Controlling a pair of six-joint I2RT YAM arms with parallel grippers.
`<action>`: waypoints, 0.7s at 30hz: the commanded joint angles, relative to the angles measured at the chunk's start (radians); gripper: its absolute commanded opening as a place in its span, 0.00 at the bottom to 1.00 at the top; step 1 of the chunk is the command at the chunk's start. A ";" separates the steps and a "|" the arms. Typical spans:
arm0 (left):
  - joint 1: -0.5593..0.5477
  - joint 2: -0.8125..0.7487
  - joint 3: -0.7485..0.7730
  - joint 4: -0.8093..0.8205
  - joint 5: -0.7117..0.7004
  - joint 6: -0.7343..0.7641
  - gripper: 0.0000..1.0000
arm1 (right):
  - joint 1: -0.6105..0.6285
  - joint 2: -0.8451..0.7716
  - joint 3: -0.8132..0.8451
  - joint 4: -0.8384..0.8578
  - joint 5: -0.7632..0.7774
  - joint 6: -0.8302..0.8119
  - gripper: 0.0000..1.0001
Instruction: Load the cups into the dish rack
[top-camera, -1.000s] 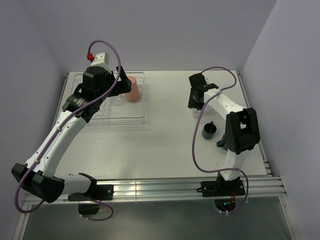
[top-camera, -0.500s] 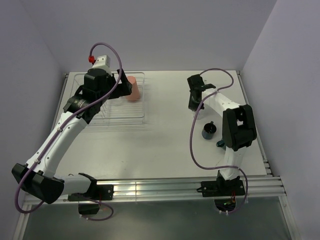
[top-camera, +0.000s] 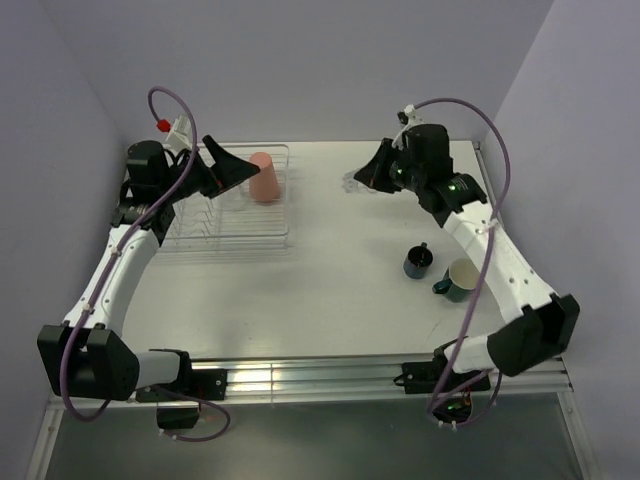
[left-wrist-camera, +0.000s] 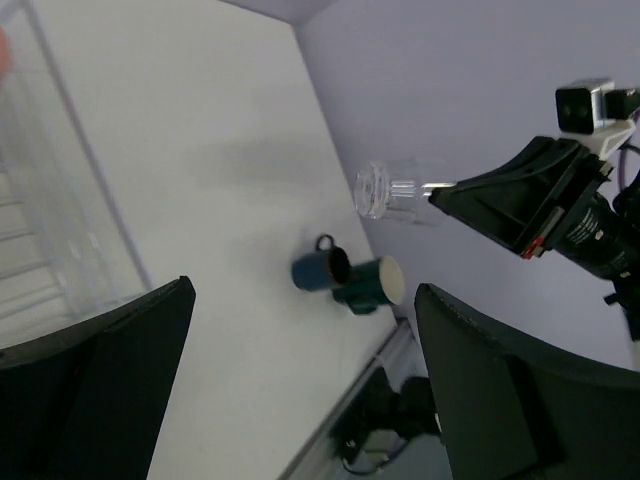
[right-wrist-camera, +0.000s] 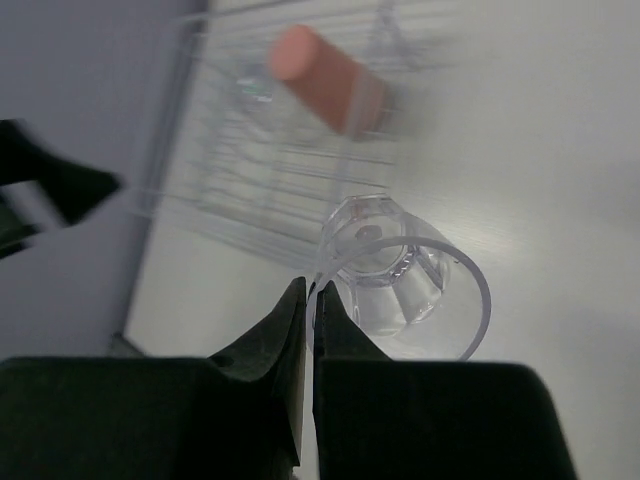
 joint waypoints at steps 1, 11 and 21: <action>-0.006 0.000 -0.031 0.300 0.292 -0.176 0.99 | 0.050 -0.057 -0.013 0.204 -0.259 0.125 0.00; -0.043 0.025 -0.080 0.474 0.312 -0.254 0.99 | 0.150 0.018 -0.066 0.612 -0.449 0.427 0.00; -0.084 0.056 -0.037 0.321 0.232 -0.130 0.96 | 0.175 0.085 -0.114 0.926 -0.544 0.665 0.00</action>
